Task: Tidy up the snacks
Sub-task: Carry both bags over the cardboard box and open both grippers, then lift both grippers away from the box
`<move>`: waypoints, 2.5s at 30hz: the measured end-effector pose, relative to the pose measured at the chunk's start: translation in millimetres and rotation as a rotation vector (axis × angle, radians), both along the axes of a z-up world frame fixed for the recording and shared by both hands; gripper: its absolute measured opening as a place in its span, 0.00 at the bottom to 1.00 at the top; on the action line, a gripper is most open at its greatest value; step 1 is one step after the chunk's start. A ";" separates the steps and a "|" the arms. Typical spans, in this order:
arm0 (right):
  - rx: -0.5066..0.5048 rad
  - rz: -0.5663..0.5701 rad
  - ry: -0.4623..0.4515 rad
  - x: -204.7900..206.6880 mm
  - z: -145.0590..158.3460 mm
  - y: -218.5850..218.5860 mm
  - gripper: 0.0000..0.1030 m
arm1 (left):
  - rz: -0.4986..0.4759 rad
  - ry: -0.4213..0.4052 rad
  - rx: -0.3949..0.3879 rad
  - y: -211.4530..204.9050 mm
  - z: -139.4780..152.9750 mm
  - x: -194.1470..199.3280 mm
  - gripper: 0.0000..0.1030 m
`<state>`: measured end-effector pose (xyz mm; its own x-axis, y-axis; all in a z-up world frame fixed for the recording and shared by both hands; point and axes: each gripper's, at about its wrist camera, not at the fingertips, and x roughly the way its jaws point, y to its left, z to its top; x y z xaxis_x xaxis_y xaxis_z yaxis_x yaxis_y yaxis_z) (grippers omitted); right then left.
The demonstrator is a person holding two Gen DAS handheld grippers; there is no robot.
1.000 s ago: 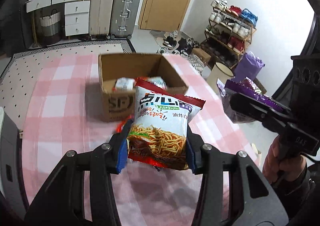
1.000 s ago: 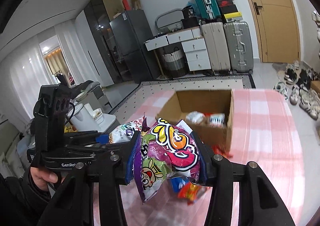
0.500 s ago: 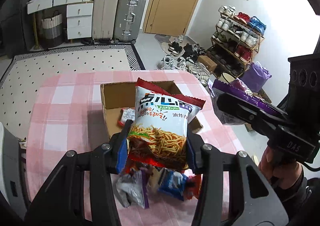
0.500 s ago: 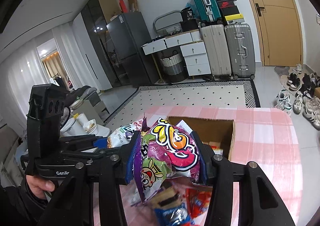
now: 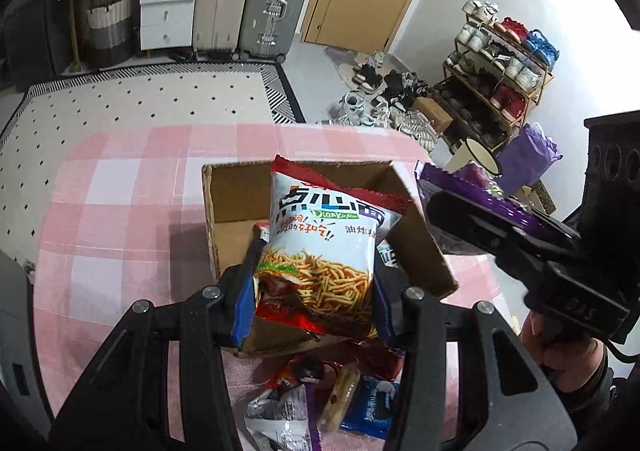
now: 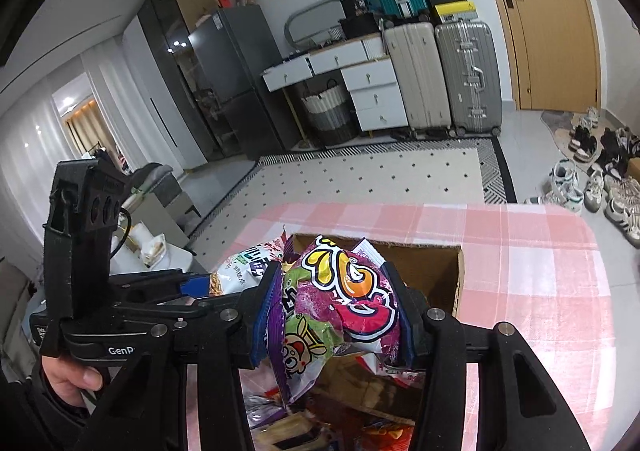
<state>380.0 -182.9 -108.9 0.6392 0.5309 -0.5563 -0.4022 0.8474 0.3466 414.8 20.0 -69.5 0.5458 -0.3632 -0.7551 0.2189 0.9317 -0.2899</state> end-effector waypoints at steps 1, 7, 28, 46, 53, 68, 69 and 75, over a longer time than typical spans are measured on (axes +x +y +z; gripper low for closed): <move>-0.018 -0.014 0.020 6.1 -7.4 1.2 0.48 | 0.002 0.012 -0.005 0.0 -5.8 4.1 0.43; -0.052 -0.018 0.078 25.0 -37.7 5.3 0.48 | 0.001 0.047 0.000 -3.6 -35.9 20.9 0.43; -0.061 -0.074 -0.005 -21.5 -12.3 -10.6 0.62 | 0.030 -0.052 0.072 -3.1 -13.3 -30.3 0.72; 0.009 -0.067 -0.126 -152.8 30.1 -27.2 0.79 | 0.038 -0.172 0.060 -1.6 28.4 -154.6 0.78; 0.047 -0.079 -0.197 -203.3 34.4 -32.8 0.94 | 0.026 -0.221 0.029 5.5 35.5 -196.3 0.79; 0.077 -0.113 -0.123 -237.6 1.7 -41.0 0.95 | 0.079 -0.219 0.001 14.9 8.2 -259.1 0.81; 0.073 -0.114 -0.119 -238.1 0.1 -41.3 0.95 | 0.077 -0.216 0.002 14.6 5.4 -261.8 0.81; 0.045 -0.121 -0.085 -245.4 -21.9 -42.5 0.95 | 0.068 -0.198 0.020 9.9 -11.1 -262.8 0.81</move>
